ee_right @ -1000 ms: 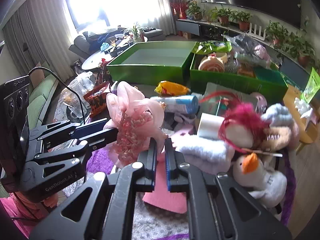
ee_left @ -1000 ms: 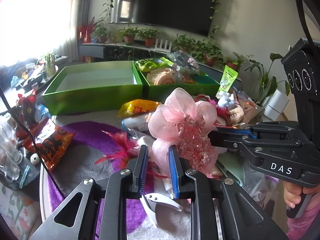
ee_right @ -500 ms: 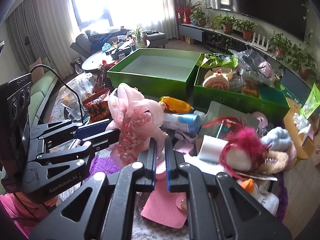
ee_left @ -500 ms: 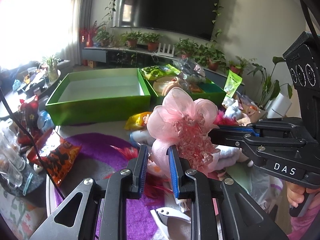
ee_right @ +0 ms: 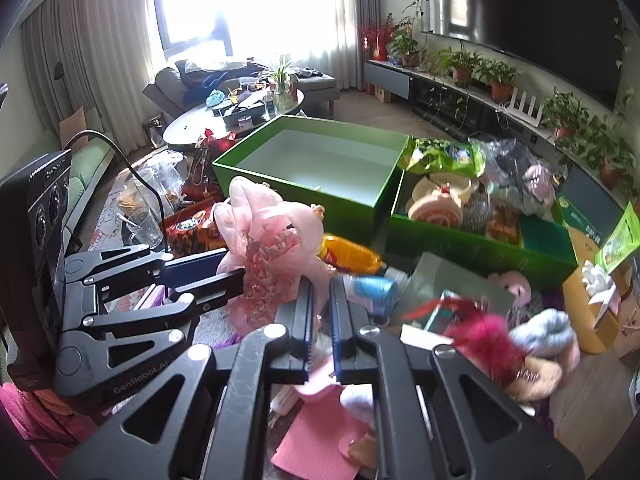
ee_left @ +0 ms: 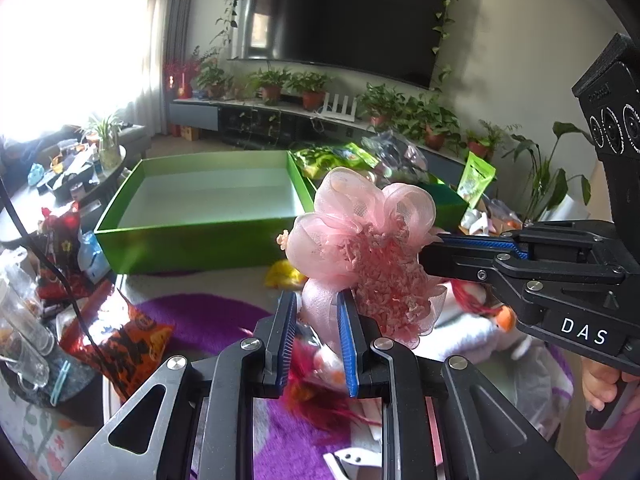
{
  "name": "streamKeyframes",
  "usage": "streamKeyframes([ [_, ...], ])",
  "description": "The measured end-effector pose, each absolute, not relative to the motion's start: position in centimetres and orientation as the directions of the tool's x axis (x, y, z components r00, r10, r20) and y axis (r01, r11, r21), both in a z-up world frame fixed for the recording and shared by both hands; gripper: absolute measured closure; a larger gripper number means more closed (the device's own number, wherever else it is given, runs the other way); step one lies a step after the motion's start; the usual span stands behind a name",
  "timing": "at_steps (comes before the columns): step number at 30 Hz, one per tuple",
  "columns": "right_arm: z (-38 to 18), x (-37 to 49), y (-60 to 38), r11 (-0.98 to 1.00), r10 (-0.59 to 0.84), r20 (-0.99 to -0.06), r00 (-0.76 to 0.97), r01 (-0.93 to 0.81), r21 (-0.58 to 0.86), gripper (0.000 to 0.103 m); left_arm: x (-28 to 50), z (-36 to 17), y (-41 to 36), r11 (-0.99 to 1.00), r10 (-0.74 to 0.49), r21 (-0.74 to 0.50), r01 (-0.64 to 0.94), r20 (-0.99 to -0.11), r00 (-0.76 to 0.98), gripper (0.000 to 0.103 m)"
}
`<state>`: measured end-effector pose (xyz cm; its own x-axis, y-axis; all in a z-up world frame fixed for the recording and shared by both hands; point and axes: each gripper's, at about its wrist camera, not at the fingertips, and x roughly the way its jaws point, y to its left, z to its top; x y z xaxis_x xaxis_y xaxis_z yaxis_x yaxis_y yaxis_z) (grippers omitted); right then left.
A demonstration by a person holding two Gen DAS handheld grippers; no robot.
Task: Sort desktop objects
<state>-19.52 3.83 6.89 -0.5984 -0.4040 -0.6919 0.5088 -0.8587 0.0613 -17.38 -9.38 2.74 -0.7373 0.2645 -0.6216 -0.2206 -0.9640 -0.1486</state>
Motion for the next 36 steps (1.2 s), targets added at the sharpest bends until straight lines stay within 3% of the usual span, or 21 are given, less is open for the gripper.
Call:
streamKeyframes([
  [36,8.5,-28.9,0.4,-0.862,-0.365,-0.692,-0.624,0.506,-0.002,0.095,-26.9,4.1,-11.7,-0.98,0.195,-0.092,-0.175,-0.604,-0.773,0.083],
])
